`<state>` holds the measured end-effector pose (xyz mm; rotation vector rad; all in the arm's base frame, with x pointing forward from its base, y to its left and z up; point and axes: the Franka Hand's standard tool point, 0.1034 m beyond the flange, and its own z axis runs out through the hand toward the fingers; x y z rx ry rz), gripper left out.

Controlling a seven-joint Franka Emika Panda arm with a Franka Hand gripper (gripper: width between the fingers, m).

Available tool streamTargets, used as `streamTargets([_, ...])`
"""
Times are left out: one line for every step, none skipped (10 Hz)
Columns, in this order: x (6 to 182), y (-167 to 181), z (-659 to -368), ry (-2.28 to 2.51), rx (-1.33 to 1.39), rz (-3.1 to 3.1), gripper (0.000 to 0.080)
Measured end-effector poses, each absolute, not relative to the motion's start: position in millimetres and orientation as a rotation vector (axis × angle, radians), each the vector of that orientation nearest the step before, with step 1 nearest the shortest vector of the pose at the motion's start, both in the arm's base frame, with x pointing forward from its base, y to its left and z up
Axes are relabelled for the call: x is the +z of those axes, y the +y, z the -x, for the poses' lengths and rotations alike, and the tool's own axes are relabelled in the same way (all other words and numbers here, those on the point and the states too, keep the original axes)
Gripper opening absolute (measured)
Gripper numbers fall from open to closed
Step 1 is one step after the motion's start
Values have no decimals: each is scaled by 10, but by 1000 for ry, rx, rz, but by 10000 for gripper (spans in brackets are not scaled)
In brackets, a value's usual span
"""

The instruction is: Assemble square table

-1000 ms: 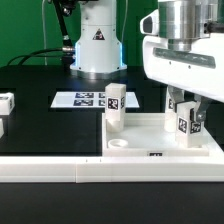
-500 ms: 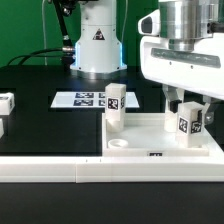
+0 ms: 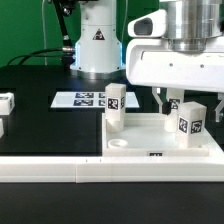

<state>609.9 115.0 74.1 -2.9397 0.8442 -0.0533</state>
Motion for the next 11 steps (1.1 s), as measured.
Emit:
streamTargets([740, 1152, -6096, 695, -61, 2987, 649])
streamTargets([740, 1158, -6095, 539, -68, 3029, 649])
streamTargets([740, 1168, -6092, 405, -73, 3058, 649])
streamTargets([736, 1179, -6087, 259, -76, 3080, 649])
streamTargets([734, 1186, -6086, 154, -79, 3088, 649])
streamTargets([732, 1191, -6084, 51, -82, 3095, 649])
streamTargets([729, 1206, -6077, -72, -84, 3102, 649])
streamTargets([725, 1237, -6071, -96, -88, 3101, 649])
streamTargets([726, 1238, -6076, -217, -97, 3102, 649])
streamTargets([726, 1220, -6079, -310, -99, 3098, 561])
streamTargets([726, 1215, -6080, -328, -99, 3097, 561])
